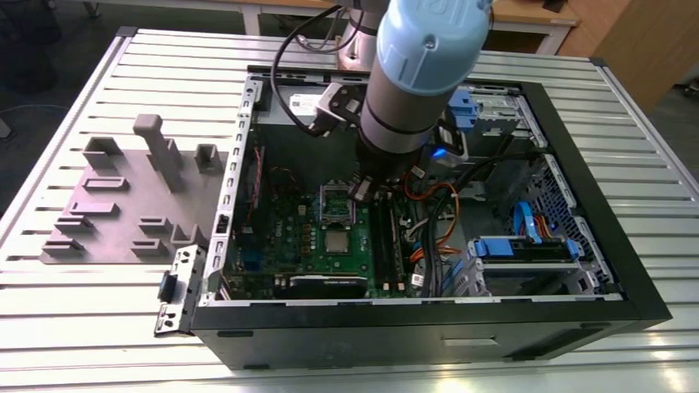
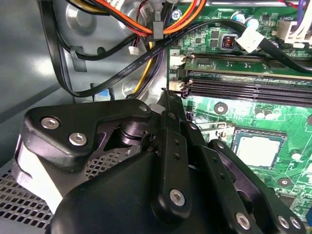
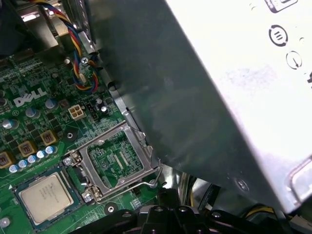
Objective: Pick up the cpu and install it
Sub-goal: 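Close the cpu cover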
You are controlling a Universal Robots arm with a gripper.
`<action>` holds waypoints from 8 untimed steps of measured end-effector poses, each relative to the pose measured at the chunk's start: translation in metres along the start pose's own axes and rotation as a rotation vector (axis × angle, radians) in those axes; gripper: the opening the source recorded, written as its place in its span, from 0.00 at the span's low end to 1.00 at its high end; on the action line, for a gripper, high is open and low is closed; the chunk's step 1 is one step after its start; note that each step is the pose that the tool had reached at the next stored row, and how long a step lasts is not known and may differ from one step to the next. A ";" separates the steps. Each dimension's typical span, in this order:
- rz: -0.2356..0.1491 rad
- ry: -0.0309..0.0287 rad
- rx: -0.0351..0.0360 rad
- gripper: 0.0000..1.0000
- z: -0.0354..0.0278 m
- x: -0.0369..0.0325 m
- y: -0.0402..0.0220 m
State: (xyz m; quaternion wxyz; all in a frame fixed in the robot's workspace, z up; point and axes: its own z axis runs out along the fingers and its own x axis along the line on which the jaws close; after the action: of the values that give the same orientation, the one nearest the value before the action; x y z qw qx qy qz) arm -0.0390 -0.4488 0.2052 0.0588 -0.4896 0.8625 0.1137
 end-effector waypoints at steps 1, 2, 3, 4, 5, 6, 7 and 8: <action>0.004 -0.0006 0.0009 0.11 0.0002 0.0002 0.0002; 0.007 -0.0010 0.0016 0.11 0.0003 0.0003 0.0004; 0.009 -0.0013 0.0020 0.11 0.0005 0.0005 0.0007; 0.010 -0.0016 0.0022 0.11 0.0006 0.0008 0.0010; 0.011 -0.0016 0.0024 0.11 0.0006 0.0010 0.0014; 0.011 -0.0017 0.0025 0.11 0.0006 0.0013 0.0019; 0.011 -0.0017 0.0025 0.11 0.0007 0.0014 0.0022; 0.012 -0.0017 0.0025 0.11 0.0009 0.0015 0.0024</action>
State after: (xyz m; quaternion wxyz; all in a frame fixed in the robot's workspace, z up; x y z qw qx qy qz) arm -0.0418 -0.4486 0.2044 0.0595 -0.4845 0.8654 0.1134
